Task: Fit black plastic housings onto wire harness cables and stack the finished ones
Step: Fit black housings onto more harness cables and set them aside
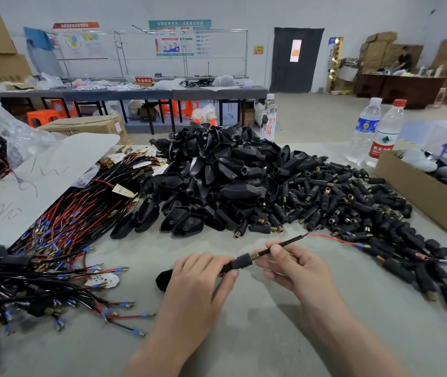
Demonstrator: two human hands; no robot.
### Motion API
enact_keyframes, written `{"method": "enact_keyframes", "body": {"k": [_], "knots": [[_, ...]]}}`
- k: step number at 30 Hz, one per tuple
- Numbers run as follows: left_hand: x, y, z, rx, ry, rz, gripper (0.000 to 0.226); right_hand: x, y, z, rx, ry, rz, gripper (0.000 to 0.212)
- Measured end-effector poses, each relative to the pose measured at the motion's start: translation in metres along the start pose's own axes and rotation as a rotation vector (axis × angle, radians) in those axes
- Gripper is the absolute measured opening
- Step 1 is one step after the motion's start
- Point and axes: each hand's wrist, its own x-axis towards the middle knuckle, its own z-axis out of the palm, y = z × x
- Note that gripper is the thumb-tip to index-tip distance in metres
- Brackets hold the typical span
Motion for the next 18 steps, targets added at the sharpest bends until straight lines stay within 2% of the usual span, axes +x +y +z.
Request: {"method": "enact_keyframes", "body": {"k": [6, 9, 12, 14, 16, 18], "knots": [[0.003, -0.002, -0.006, -0.006, -0.036, -0.036, 0.033, 0.008, -0.013, -0.019, 0.192, 0.200, -0.021, 0.023], [0.002, -0.001, -0.006, -0.047, -0.075, -0.038, 0.038, 0.009, -0.018, -0.027, 0.297, 0.239, 0.000, 0.020], [0.001, 0.002, -0.004, -0.050, -0.075, -0.023, 0.038, 0.006, -0.014, -0.017, 0.296, 0.163, 0.062, 0.030], [0.001, 0.002, -0.003, -0.058, -0.064, -0.019, 0.035, 0.001, -0.003, -0.006, 0.248, 0.040, 0.124, 0.033], [0.001, 0.003, -0.002, -0.058, -0.064, -0.004, 0.031, -0.005, 0.007, 0.006, 0.140, -0.089, 0.159, 0.037], [0.000, 0.003, -0.001, -0.076, -0.064, 0.003, 0.029, -0.007, 0.011, 0.011, 0.038, -0.129, 0.134, 0.040]]}}
